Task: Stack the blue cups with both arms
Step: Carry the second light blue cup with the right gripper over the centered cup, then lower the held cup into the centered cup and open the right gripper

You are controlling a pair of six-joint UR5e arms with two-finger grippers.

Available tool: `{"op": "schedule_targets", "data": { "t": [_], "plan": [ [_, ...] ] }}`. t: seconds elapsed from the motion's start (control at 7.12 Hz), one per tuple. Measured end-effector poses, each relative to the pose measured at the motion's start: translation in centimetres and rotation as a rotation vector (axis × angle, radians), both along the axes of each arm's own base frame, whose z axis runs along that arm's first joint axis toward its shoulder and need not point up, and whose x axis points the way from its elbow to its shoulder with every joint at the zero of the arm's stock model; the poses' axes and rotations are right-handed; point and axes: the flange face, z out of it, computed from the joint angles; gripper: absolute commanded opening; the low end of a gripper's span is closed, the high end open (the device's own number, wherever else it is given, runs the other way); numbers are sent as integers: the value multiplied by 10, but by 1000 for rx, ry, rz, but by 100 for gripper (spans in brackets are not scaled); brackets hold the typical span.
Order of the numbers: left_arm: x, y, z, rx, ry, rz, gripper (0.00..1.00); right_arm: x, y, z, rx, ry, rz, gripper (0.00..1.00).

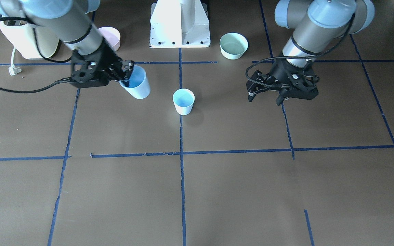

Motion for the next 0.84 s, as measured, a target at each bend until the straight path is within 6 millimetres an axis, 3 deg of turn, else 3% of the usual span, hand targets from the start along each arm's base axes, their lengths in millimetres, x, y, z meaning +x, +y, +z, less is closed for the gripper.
{"op": "schedule_targets", "data": {
  "t": [0.28,0.56,0.84],
  "plan": [
    [-17,-8,20,9,-19,16,100,-59,34,-32,-9,9,48,0],
    [-18,-10,23,8,-23,17,100,-92,31,-43,-11,25,71,0],
    [-16,-9,24,7,-22,19,100,-115,16,-35,-2,20,94,0]
  ]
}}
